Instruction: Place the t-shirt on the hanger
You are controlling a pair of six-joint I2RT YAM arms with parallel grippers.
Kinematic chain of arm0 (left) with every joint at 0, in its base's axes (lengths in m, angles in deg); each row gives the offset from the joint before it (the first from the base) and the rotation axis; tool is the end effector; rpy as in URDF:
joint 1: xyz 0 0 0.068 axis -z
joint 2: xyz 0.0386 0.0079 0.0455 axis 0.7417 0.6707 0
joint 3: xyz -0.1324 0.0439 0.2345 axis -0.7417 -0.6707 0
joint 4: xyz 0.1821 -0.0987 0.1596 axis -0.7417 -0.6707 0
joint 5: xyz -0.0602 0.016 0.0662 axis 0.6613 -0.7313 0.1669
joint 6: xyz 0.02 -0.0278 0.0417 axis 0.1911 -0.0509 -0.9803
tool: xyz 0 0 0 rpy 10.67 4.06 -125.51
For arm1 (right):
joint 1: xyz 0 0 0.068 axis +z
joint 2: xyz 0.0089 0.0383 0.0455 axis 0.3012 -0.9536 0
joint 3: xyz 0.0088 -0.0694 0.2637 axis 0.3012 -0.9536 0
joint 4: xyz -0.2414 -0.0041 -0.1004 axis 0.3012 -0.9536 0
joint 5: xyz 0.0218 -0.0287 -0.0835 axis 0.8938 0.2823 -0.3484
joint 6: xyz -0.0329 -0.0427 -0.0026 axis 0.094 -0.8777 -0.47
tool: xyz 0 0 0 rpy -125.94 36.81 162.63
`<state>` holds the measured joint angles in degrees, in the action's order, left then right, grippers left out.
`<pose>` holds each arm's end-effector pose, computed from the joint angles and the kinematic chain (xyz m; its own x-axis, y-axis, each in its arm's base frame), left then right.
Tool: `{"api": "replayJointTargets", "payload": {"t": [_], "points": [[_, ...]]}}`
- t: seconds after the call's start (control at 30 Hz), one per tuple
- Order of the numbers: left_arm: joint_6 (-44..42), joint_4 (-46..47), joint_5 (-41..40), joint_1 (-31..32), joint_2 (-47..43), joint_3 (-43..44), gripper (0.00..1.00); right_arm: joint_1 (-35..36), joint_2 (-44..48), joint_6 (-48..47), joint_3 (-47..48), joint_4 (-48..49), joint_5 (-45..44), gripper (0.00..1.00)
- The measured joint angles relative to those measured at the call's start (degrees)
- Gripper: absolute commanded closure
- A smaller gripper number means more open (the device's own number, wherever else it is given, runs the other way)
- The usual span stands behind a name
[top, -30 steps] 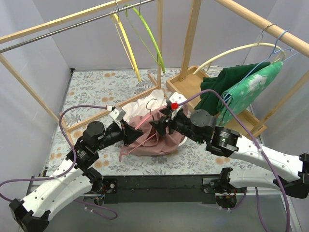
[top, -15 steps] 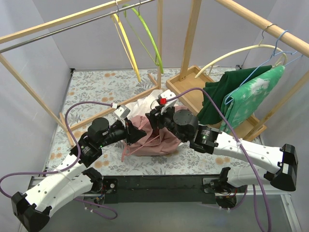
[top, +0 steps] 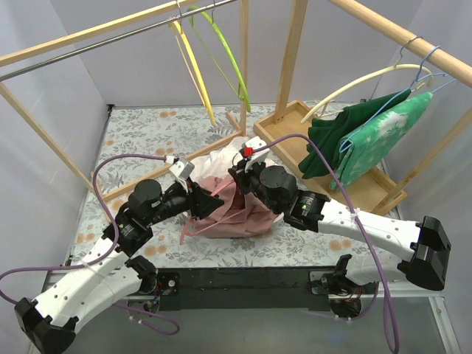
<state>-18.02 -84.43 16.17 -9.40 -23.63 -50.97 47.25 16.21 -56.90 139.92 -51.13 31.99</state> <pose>0.1218 -0.1139 0.3092 -0.8354 -0.3644 -0.4115 0.2830 0.3567 -0.8904 0.1395 0.2567 0.3514 -0.1346 0.0423 -0.9900 -0.5868 0.8017 0.1140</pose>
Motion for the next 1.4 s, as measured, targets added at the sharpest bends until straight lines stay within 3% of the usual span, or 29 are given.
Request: {"api": "replayJointTargets", "payload": {"t": [0.03, 0.17, 0.3, 0.37, 0.53, 0.83, 1.4], "points": [[0.2, -0.1, -1.1, 0.0, -0.4, 0.4, 0.5, -0.2, 0.0, 0.3, -0.8, 0.8, 0.0, 0.99], [2.7, -1.2, -5.7, 0.0, -0.5, 3.1, 0.35, -0.6, 1.6, 0.0, -4.7, 2.8, -0.5, 0.99], [7.6, -5.2, -11.1, 0.0, 1.5, 9.4, 0.27, -0.6, 5.4, -1.0, -10.0, 4.9, -0.5, 0.99], [9.7, -8.1, -13.3, 0.0, 3.4, 13.1, 0.27, -0.6, 7.5, -1.9, -12.2, 6.2, 0.0, 0.99], [12.4, -15.4, -15.4, 0.0, 8.0, 16.4, 0.43, -0.6, 12.6, -4.0, -16.5, 11.2, 1.6, 0.99], [11.1, -27.1, -14.0, 0.0, 14.2, 13.7, 0.46, -0.6, 13.8, -5.9, -17.4, 14.6, 2.4, 0.99], [9.7, -20.8, -11.6, 4.0, 19.2, 7.7, 0.52, -0.6, 13.8, -6.2, -17.4, 15.4, 2.6, 0.99]]}}
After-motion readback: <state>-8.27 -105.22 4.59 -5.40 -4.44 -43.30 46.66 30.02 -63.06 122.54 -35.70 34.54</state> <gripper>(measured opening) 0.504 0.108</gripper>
